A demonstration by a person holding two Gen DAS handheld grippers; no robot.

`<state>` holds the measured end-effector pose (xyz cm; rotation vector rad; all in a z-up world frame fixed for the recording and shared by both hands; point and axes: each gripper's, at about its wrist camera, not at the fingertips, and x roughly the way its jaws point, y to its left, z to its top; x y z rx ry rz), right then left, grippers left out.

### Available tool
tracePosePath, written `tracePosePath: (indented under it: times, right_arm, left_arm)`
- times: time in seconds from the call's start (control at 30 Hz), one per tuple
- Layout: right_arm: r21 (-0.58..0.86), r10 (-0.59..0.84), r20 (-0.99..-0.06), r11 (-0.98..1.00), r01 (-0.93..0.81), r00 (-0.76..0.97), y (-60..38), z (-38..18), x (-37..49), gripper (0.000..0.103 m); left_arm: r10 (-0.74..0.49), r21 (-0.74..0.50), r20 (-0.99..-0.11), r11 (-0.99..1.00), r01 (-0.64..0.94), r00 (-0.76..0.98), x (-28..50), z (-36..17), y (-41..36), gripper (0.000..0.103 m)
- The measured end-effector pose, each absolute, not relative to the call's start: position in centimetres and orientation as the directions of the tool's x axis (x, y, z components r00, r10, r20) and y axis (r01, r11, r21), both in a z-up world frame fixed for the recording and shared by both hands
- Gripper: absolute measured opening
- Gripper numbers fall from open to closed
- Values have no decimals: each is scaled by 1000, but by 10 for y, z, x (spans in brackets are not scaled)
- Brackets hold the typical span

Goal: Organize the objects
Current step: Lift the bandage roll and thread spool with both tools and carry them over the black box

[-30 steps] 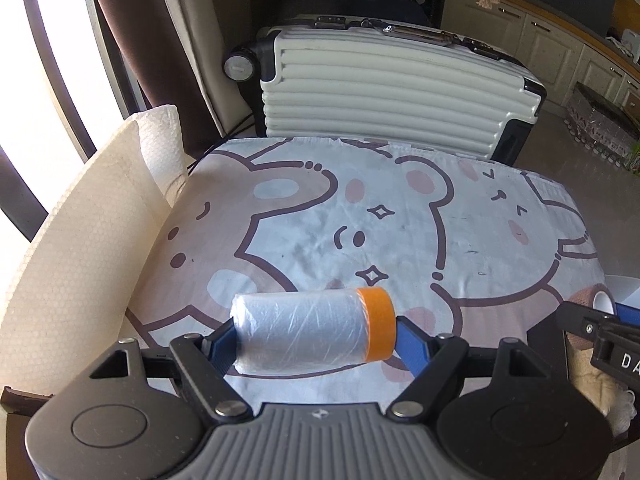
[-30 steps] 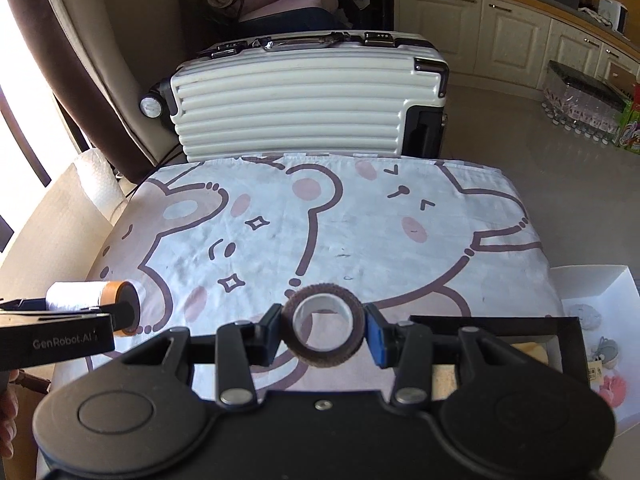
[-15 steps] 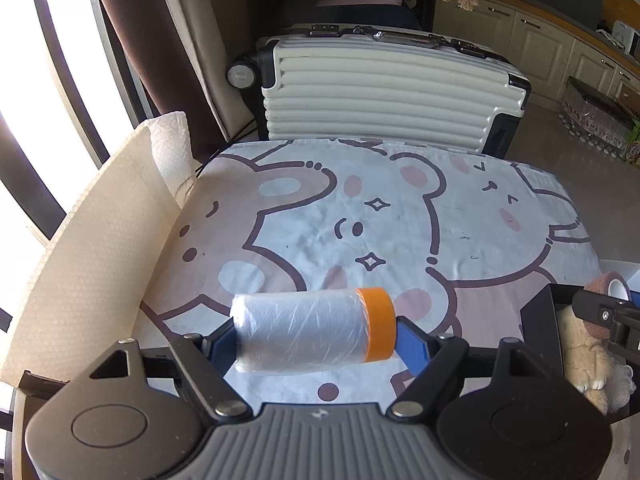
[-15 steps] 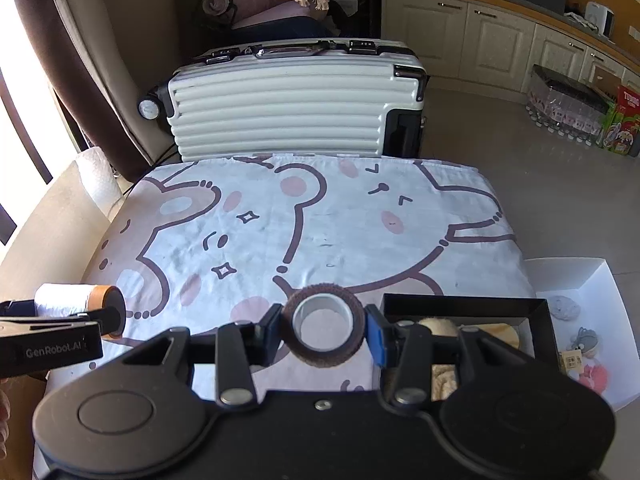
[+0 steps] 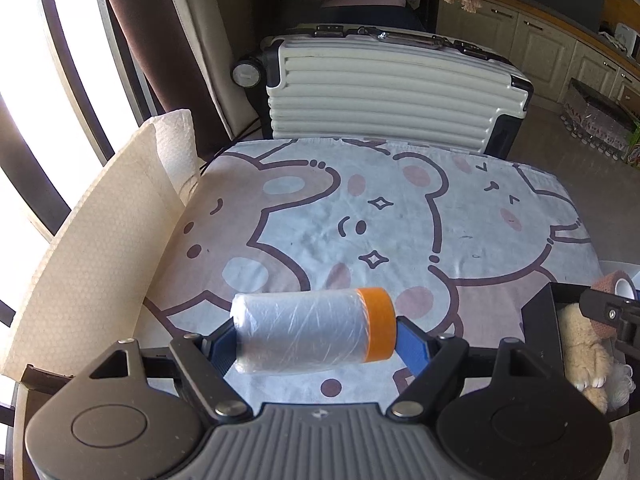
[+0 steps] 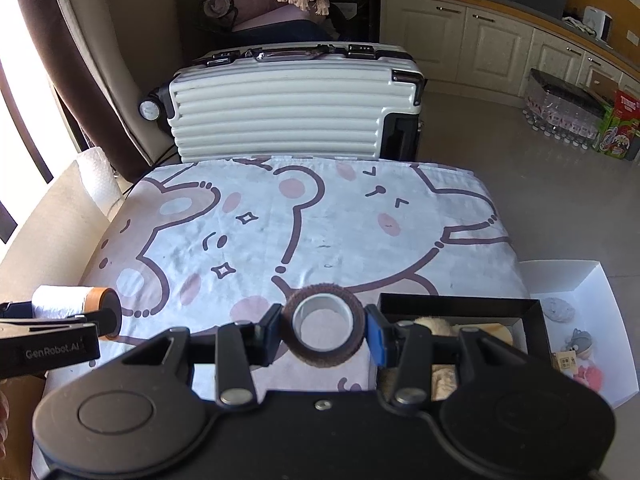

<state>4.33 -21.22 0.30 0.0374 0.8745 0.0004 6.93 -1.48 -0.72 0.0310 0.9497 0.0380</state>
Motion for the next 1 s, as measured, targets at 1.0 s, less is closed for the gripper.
tracePosePath:
  times: [1.0]
  right_arm:
    - [-6, -168, -769, 967, 255, 617, -359, 2, 4, 44]
  left_arm:
    - [-121, -23, -821, 984, 179, 559, 72, -16, -161, 80]
